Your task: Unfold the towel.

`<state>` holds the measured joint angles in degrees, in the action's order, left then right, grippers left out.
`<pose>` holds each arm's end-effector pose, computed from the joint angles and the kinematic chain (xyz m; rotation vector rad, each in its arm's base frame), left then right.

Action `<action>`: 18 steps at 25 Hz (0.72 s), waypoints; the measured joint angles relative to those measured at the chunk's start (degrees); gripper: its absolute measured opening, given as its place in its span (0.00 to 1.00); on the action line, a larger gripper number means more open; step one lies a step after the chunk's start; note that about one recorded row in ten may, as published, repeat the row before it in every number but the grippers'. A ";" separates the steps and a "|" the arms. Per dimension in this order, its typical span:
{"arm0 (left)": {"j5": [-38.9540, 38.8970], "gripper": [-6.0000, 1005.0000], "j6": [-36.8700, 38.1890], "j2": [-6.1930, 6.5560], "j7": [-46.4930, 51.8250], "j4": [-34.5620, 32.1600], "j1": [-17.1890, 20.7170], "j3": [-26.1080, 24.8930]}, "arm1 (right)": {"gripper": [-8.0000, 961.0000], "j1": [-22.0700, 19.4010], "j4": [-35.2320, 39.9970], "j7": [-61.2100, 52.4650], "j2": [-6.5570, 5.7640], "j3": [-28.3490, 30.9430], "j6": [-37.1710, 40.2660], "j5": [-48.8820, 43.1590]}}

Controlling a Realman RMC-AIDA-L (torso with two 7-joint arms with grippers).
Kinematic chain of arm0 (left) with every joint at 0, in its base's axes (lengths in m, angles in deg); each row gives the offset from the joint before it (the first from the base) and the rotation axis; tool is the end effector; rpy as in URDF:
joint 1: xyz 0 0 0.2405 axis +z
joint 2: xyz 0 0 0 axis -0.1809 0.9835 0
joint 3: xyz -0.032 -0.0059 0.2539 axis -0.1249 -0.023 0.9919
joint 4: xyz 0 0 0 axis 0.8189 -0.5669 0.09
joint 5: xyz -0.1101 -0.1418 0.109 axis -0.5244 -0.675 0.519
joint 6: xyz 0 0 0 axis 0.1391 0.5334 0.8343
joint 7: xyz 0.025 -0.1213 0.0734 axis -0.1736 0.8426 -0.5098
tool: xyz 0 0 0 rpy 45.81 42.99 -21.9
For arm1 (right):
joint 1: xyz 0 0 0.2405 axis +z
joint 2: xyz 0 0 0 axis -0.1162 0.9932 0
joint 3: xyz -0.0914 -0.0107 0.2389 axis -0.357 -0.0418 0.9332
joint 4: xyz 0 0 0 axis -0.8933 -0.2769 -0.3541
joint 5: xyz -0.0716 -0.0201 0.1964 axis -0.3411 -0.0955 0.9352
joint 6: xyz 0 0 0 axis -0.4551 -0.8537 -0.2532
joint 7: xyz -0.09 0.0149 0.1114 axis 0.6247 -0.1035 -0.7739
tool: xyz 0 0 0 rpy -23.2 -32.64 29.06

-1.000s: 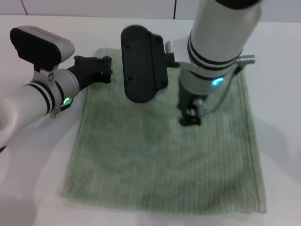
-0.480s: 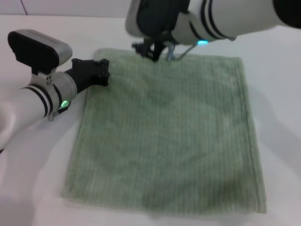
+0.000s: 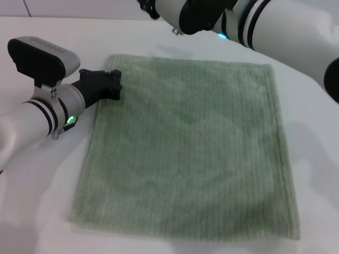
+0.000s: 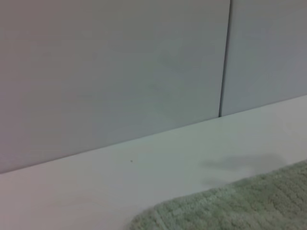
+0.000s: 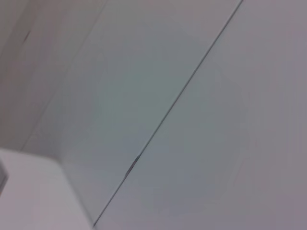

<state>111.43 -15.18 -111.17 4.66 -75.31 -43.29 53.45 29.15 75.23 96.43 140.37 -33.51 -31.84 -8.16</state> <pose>-0.2884 0.3922 -0.0710 -2.1189 -0.7111 -0.3355 0.0412 0.3939 -0.0734 -2.2362 -0.1948 0.3644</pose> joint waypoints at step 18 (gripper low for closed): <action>-0.54 0.02 1.13 0.20 3.85 -5.93 4.33 -0.16 | 0.31 -4.83 -18.00 -14.33 0.26 -6.71 47.75 0.31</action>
<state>110.90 -14.05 -110.97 8.51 -81.24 -38.96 53.29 24.32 57.23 82.11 140.62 -40.22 15.91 -7.85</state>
